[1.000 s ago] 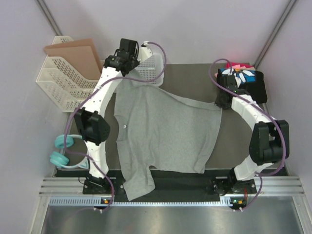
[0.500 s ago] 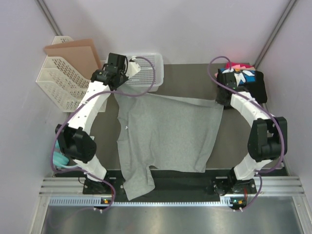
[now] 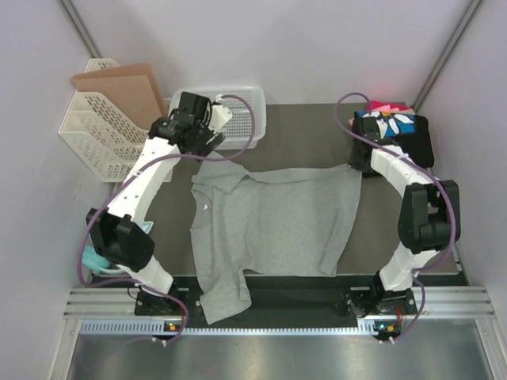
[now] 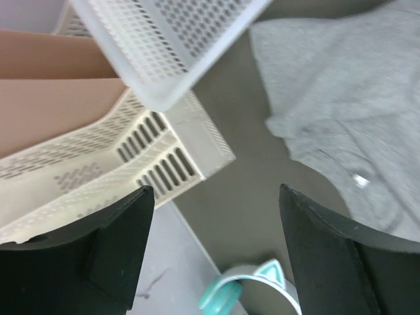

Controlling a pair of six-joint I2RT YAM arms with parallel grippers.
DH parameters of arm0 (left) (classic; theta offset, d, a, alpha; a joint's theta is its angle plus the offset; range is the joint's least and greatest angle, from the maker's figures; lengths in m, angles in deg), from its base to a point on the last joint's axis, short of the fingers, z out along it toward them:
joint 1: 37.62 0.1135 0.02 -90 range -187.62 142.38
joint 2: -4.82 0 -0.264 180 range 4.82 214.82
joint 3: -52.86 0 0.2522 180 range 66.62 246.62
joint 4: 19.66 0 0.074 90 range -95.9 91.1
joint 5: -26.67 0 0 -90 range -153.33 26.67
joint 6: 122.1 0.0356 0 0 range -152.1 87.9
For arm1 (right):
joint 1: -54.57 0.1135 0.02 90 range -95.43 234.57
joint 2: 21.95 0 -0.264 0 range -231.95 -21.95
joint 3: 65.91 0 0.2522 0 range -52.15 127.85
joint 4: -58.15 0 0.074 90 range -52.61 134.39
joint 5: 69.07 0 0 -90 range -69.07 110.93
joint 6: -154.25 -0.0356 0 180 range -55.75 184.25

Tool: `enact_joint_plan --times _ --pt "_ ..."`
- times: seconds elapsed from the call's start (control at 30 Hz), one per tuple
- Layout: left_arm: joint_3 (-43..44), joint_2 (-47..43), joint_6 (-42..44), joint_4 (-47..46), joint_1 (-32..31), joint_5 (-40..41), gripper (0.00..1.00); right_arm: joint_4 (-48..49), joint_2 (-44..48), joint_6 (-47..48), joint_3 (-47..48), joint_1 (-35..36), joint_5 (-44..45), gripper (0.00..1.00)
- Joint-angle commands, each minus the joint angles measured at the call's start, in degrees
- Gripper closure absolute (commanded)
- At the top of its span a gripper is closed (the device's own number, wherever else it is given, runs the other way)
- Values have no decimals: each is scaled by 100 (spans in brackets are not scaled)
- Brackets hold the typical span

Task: Fold and stack the t-shirts
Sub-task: Flatten out the tshirt

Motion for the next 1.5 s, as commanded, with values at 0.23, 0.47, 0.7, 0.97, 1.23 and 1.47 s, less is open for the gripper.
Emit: enact_joint_plan --times 0.23,0.47,0.7,0.97,1.23,1.47 --pt "-2333 -1954 335 938 -514 -1192 22 -203 61 142 642 53 383 41" --pt "-4171 -2096 635 33 -673 -560 26 -476 1226 45 238 361 745 30" --pt "-4358 -1342 626 -837 -664 -454 29 -546 2249 -350 -1044 1573 68 39" --pt "-3893 -418 494 -1682 -673 -480 32 -142 2381 -948 -2399 1917 -266 47" --pt "-4181 -118 353 -1919 -673 -568 35 -54 2530 -1343 -2917 2145 -714 49" --pt "-4621 -434 406 -2007 -673 -603 35 -308 2899 -2055 -3287 2952 -1172 50"
